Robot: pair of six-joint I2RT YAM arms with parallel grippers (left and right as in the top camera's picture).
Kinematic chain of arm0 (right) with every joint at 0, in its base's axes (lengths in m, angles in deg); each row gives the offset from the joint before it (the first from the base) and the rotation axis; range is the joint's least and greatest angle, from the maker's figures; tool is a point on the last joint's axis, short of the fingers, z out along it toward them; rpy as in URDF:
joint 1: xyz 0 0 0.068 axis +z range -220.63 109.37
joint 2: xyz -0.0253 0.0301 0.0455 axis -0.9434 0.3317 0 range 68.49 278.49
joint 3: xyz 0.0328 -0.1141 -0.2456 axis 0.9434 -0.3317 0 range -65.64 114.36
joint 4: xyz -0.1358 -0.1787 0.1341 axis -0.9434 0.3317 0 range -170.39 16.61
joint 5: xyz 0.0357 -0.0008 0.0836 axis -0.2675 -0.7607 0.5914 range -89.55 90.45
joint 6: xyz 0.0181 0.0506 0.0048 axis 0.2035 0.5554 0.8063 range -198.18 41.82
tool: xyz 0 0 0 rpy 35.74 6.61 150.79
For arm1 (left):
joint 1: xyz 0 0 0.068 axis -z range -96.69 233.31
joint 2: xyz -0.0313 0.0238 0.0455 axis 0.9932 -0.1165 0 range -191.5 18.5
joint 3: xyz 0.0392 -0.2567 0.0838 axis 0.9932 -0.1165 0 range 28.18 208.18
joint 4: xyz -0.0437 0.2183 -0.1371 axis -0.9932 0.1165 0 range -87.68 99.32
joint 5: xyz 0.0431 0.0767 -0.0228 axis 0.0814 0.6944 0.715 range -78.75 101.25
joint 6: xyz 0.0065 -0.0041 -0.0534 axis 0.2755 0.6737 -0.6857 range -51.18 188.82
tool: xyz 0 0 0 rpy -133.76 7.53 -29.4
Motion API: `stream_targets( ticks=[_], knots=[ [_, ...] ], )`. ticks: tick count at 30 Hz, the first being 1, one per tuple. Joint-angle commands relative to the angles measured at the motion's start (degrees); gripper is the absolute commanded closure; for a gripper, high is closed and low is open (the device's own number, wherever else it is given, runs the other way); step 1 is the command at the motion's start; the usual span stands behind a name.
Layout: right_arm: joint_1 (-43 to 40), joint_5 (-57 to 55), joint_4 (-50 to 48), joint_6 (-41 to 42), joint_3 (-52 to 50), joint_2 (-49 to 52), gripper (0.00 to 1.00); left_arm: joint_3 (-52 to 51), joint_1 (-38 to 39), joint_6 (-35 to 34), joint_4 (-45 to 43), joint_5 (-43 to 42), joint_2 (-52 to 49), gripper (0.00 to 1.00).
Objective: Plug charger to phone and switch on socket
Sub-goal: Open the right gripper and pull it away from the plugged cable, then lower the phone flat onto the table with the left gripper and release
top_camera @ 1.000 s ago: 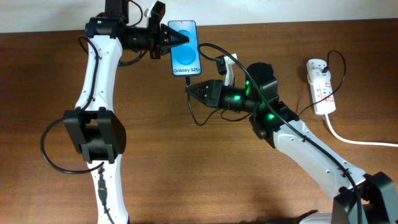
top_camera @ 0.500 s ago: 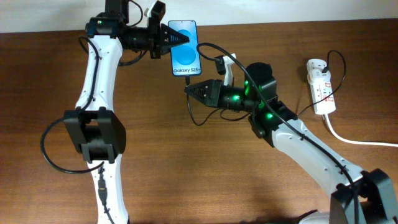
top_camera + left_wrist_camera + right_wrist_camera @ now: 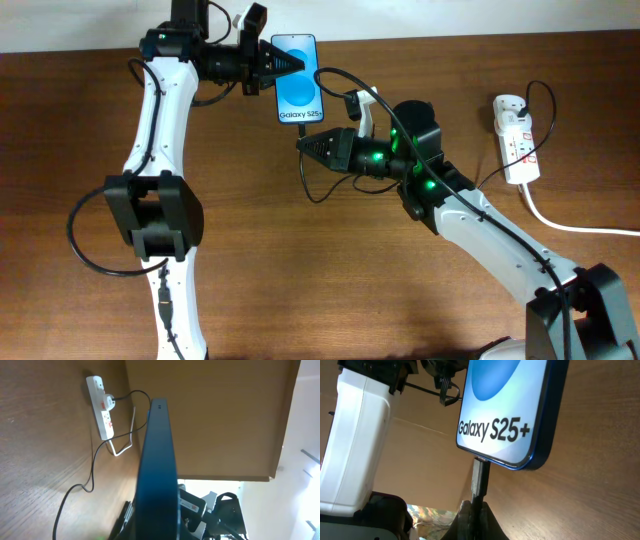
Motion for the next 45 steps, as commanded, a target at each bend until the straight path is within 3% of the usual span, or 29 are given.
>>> stream_targets(
  ticks=[1,4,11,15,19,23,31,40,45],
  knots=[
    [-3.52,-8.57,-0.81,-0.31,1.49,1.33,0.91,0.02,2.49,-0.83,1.84,-7.74,1.01,1.0],
    [-3.52,-5.73,-0.63,-0.42,1.49,1.33,0.71,0.02,1.92,-0.83,1.14,-7.23,1.01,1.0],
    [-3.58,-2.97,-0.66,-0.85,1.49,1.25,0.46,0.02,0.0,-0.61,0.96,-3.85,1.01,1.0],
    [-7.1,-0.59,2.25,-2.84,1.51,0.33,0.37,0.02,-0.98,7.93,2.6,4.02,1.01,1.0],
    [-12.68,-0.59,9.77,-7.52,1.51,-1.57,0.27,0.02,-1.03,14.69,10.03,18.6,1.01,1.0],
    [-16.96,-0.63,18.34,-12.74,1.49,-2.1,0.25,0.02,-0.22,20.98,16.13,25.66,0.55,1.0],
    [-16.96,-8.28,31.39,-20.22,1.51,-2.1,0.25,0.02,0.33,22.47,23.39,28.15,-6.1,1.0],
    [-16.92,-10.19,36.72,-23.41,1.49,-2.1,0.25,0.02,2.12,23.19,22.62,31.08,-14.69,1.0],
    [-16.92,-10.19,37.81,-24.44,1.49,-2.08,0.25,0.0,2.25,22.99,18.8,37.59,-15.58,1.0]
  ],
)
